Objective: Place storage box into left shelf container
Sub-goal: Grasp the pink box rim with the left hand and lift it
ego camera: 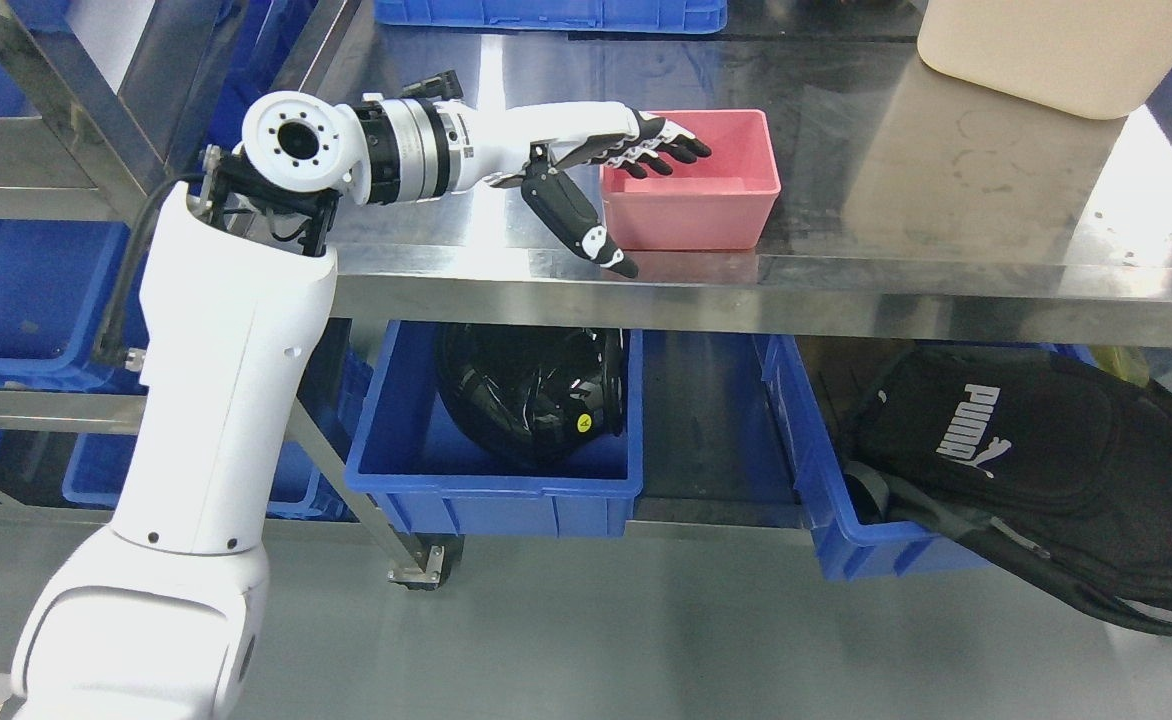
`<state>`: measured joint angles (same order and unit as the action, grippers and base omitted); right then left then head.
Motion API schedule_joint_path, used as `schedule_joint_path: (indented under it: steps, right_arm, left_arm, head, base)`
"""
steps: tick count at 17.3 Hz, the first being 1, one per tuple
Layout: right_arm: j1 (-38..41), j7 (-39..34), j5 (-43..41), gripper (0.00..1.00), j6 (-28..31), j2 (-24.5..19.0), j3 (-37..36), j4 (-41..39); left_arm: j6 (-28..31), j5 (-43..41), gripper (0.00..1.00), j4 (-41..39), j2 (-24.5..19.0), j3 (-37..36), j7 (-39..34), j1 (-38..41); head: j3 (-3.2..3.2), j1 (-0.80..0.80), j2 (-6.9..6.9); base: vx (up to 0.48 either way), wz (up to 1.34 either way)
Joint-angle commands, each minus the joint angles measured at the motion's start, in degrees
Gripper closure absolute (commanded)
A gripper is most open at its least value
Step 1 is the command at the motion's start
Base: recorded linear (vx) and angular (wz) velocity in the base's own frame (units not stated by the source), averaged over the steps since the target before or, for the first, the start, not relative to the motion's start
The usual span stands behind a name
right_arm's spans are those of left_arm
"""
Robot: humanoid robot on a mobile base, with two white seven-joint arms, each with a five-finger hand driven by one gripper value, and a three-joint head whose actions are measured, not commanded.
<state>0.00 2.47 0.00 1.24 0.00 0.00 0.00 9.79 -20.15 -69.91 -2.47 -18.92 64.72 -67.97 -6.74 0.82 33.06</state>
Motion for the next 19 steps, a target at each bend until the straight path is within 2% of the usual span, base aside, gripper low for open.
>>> schedule_joint_path:
  steps: [1,2,4,5,7,9,10,12,14,17,19]
  right_arm:
    - [0.52,-0.01,0.09,0.0,-0.01,1.0,-0.27,-1.0]
    - [0.52,-0.01,0.09,0.0,-0.01,1.0,-0.27,-1.0]
    - [0.52,-0.01,0.09,0.0,-0.01,1.0,-0.27,-1.0]
    - [0.52,-0.01,0.09,0.0,-0.01,1.0,-0.27,-1.0]
    - [0.52,-0.01,0.09,0.0,-0.01,1.0,-0.27,-1.0]
    - [0.52,-0.01,0.09,0.0,-0.01,1.0,-0.27,-1.0]
    - [0.52,-0.01,0.09,0.0,-0.01,1.0,-0.27,-1.0]
    - [0.52,-0.01,0.09,0.0,-0.01,1.0,-0.27,-1.0]
    - [0.52,-0.01,0.09,0.0,-0.01,1.0,-0.27,-1.0]
    - [0.52,-0.01,0.09,0.0,-0.01,1.0,-0.27,-1.0]
    - [0.52,-0.01,0.09,0.0,-0.01,1.0,-0.27,-1.0]
  left_arm:
    - [0.05,-5.16,0.2,12.77,1.47,-5.6,0.15,-3.39]
    - [-0.21,-5.25,0.29,13.83,1.47,-5.6,0.15,-3.48]
    - [-1.08,-5.16,0.39,14.36,1.47,-4.64,0.06,-3.4]
    - [-3.26,-5.07,0.56,14.8,1.47,-3.42,0.06,-3.31]
    - [-6.96,-4.98,0.76,16.11,1.47,-0.17,-0.38,-3.22]
    - [-10.21,-4.55,0.92,16.82,1.47,3.34,-0.55,-3.22]
    - [-11.27,-4.02,0.97,16.82,1.47,6.23,-0.56,-3.31]
    - [-11.9,1.57,0.99,16.82,1.47,11.25,-0.73,-3.31]
    - [-11.9,15.52,0.99,16.74,1.47,18.1,-3.18,-2.78]
    - [-11.9,32.66,0.99,14.73,1.47,20.67,-3.81,-0.33]
    - [-12.16,41.82,0.99,10.26,1.47,20.59,-5.21,3.61]
  head:
    - [0.0,0.0,0.0]
    - [0.0,0.0,0.0]
    - [0.0,0.0,0.0]
    - [0.0,0.0,0.0]
    - [0.0,0.0,0.0]
    - [0.0,0.0,0.0]
    - [0.0,0.0,0.0]
    - [0.0,0.0,0.0]
    - [0.0,0.0,0.0]
    - [0.0,0.0,0.0]
    - [0.0,0.0,0.0]
  base:
    - [0.0,0.0]
    - [0.0,0.0]
    - [0.0,0.0]
    - [0.0,0.0]
    - [0.0,0.0]
    - [0.0,0.0]
    - [0.0,0.0]
    - [0.0,0.0]
    - [0.0,0.0]
    - [0.0,0.0]
    - [0.0,0.0]
